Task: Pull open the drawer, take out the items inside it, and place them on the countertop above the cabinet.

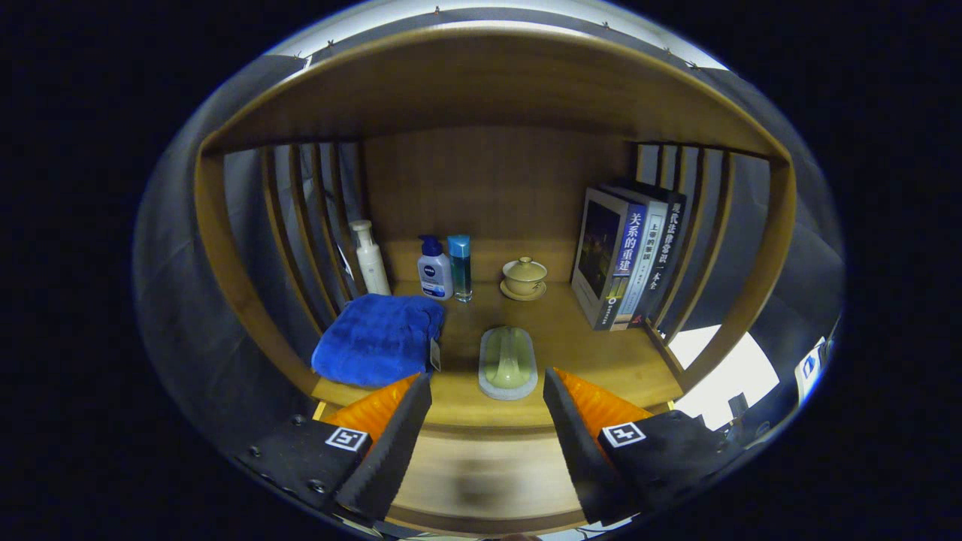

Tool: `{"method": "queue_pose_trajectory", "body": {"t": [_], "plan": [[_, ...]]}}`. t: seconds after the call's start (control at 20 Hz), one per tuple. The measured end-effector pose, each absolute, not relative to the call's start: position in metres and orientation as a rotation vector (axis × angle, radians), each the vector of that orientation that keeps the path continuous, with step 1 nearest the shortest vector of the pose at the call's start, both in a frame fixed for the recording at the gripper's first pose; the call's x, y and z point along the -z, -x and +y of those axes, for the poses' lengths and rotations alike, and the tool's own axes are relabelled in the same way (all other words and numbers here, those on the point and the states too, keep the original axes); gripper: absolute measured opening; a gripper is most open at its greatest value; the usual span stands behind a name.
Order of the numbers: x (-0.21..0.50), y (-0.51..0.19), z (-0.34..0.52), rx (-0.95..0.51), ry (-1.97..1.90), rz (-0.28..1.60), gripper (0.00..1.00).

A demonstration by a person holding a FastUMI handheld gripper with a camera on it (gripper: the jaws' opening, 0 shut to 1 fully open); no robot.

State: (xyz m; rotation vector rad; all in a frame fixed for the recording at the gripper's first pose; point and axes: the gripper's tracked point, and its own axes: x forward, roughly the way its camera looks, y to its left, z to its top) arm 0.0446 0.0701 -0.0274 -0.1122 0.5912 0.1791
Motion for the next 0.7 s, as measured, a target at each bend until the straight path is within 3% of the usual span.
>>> {"method": "queue_pose_trajectory", "body": {"t": [0.7], "plan": [[0.035, 0.061, 0.024, -0.165, 0.012, 0.387, 0.99]]}}
